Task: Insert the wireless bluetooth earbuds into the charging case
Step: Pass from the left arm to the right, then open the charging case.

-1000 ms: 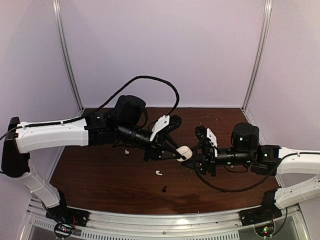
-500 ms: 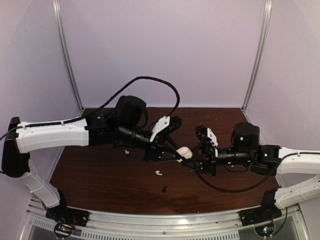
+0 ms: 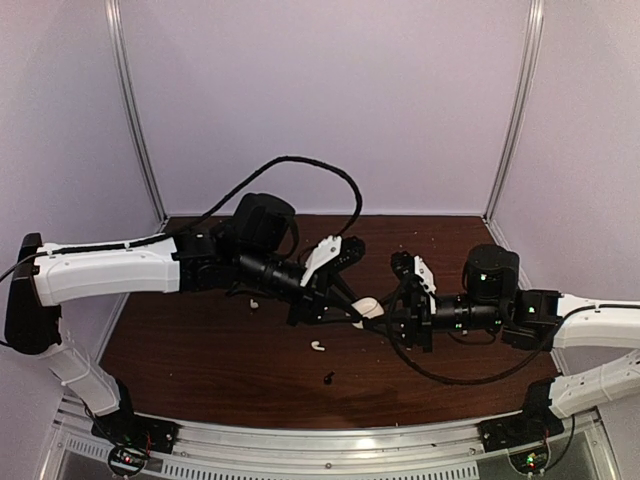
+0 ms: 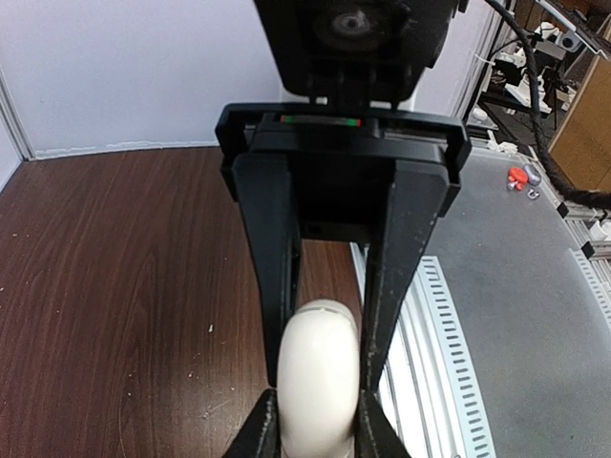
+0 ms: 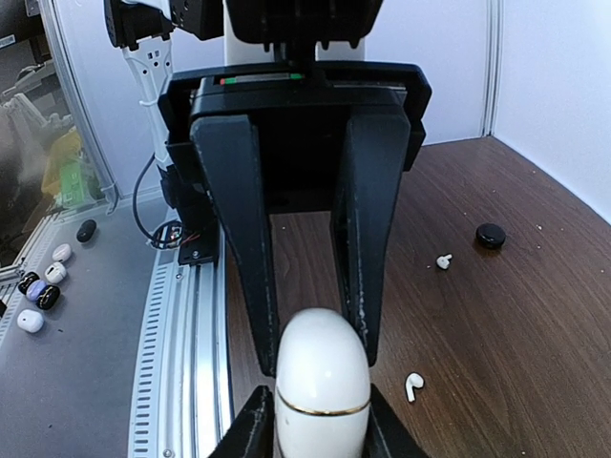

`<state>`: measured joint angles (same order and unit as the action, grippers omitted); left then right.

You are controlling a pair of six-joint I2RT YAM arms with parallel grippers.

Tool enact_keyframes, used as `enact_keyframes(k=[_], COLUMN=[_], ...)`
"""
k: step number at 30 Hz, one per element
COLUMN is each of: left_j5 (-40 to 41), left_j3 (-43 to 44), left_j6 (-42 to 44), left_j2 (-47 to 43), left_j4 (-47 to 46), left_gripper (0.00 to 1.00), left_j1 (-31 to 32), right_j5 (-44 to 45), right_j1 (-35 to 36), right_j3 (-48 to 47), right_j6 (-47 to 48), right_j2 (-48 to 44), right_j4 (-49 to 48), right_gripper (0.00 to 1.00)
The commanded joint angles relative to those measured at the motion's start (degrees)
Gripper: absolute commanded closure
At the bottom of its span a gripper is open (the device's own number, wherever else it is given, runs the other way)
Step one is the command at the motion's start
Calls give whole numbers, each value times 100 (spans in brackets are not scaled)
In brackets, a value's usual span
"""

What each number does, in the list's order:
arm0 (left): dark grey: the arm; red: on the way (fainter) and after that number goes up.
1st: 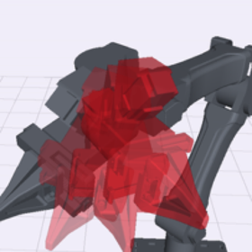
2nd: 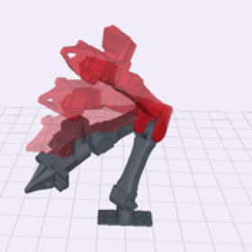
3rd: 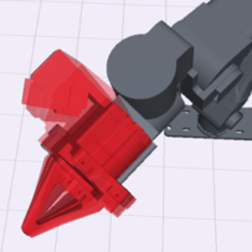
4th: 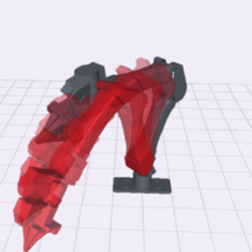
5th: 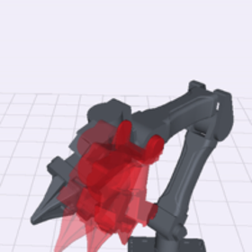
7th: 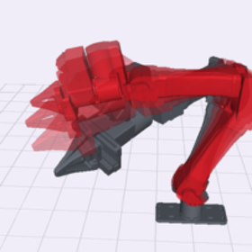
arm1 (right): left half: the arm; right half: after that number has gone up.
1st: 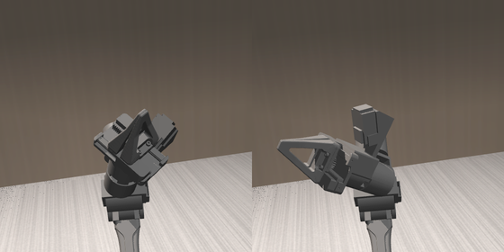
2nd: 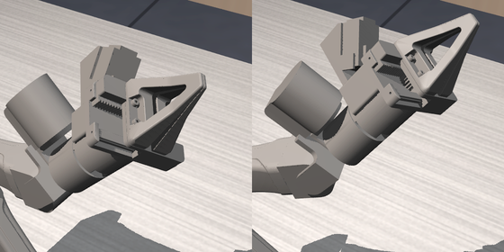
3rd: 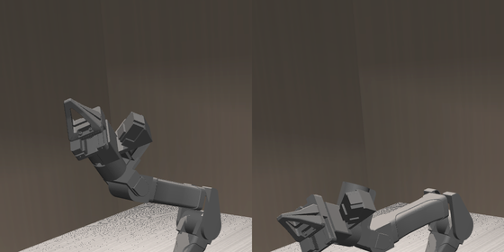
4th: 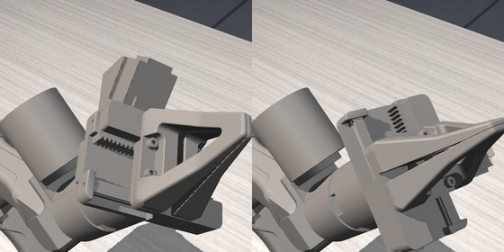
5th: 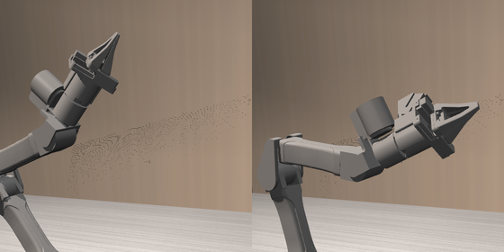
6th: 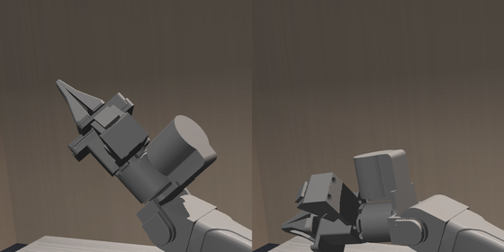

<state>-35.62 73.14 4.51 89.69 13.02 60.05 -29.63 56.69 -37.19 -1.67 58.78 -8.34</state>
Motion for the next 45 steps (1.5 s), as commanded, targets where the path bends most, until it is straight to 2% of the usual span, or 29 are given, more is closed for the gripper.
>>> enact_keyframes(k=[1, 6, 12, 16, 24, 37, 45], left_j5=[-1, 58, 385, 441, 685, 981, 963], left_j3=[200, 209, 223, 33, -148, -463, -1149], left_j6=[105, 128, 1, -230, -434, -780, -1191], left_j2=[81, 82, 28, -139, -321, -593, -1037], left_j4=[53, 63, 25, -282, -647, -1051, -1701], left_gripper=[100, 100, 71, 61, 61, 61, 48], left_j1=[-20, -24, -24, -75, -237, -434, -839], right_j5=[-35, -32, 2, 40, -78, -71, 388], right_j1=[-26, -26, -26, -26, -28, -26, -26], right_j3=[-88, -113, -21, 134, 286, 467, 683], right_j6=[40, 75, 47, 37, 91, 326, 478], right_j2=[-42, -36, -92, -232, -414, -607, -1086], right_j4=[-91, -46, -179, -396, -591, -803, -1113], right_gripper=[72, 78, 87, 90, 95, 97, 97])
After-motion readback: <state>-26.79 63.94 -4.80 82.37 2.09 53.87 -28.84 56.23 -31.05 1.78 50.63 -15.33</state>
